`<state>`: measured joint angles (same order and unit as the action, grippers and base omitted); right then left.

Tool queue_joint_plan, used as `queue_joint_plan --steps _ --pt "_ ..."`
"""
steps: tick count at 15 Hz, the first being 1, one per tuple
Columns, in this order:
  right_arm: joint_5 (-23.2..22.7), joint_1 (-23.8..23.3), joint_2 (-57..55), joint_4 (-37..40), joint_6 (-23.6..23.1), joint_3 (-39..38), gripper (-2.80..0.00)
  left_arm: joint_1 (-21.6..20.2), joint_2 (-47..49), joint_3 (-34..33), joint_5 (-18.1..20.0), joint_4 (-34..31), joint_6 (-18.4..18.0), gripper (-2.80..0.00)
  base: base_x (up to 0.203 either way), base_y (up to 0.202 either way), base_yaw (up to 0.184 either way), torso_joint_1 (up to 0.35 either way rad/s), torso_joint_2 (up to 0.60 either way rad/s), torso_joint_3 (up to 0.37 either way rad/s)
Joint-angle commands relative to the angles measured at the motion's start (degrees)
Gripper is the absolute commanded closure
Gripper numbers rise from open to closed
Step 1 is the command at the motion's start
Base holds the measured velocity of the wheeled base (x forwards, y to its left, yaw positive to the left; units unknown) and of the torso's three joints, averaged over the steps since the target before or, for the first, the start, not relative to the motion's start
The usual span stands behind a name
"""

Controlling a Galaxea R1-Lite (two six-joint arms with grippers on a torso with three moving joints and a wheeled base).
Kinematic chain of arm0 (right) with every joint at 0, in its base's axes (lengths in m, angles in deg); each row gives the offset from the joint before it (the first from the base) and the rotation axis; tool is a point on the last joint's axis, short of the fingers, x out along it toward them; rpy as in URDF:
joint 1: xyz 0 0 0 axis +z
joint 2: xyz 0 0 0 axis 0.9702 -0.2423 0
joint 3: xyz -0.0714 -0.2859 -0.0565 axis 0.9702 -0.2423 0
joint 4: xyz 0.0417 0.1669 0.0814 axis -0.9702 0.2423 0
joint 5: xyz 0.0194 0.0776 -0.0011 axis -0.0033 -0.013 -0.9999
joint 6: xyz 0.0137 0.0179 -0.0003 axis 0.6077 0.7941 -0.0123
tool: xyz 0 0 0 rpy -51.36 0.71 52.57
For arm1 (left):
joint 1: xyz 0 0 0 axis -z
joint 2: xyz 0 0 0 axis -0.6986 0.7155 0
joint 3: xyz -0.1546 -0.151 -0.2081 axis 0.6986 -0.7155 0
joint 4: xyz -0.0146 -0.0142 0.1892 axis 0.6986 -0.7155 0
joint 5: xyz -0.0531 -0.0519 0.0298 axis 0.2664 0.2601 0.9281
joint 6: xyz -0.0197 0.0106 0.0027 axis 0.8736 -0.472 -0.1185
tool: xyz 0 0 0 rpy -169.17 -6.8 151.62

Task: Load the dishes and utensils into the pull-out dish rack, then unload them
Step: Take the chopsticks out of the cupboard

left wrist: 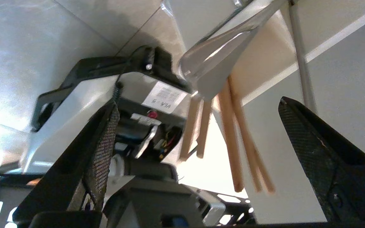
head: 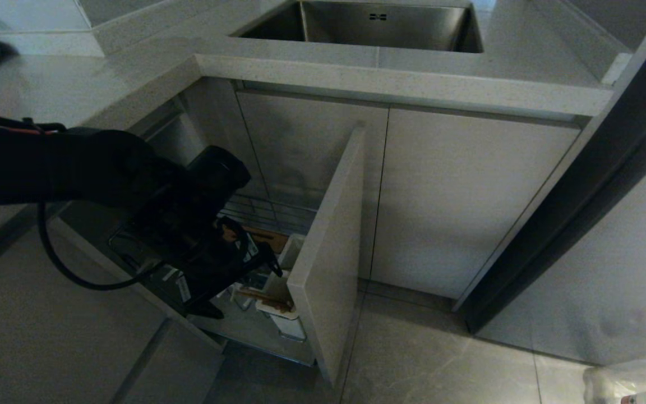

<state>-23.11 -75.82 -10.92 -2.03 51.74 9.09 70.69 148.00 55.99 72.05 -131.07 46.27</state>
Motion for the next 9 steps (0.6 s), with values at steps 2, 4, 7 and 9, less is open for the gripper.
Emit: queue_joint_plan --steps 2,4,7,9 --pt "0.0 0.0 0.0 0.0 0.0 0.0 0.0 0.2 0.9 -1.5 -0.1 2.5 0.7 -2.8 0.0 0.0 0.0 0.0 0.0 0.0" --pt "0.0 0.0 0.0 0.0 0.0 0.0 0.0 0.3 1.4 -1.4 -0.1 2.7 0.7 -2.8 0.0 0.0 0.0 0.0 0.0 0.0" --pt "0.0 0.0 0.0 0.0 0.0 0.0 0.0 0.5 1.3 -1.5 -0.2 2.6 0.7 -2.8 0.0 0.0 0.0 0.0 0.0 0.0" --pt "0.1 0.0 0.0 0.0 0.0 0.0 0.0 0.8 1.0 -1.5 -0.2 2.3 1.6 -2.8 0.0 0.0 0.0 0.0 0.0 0.0"
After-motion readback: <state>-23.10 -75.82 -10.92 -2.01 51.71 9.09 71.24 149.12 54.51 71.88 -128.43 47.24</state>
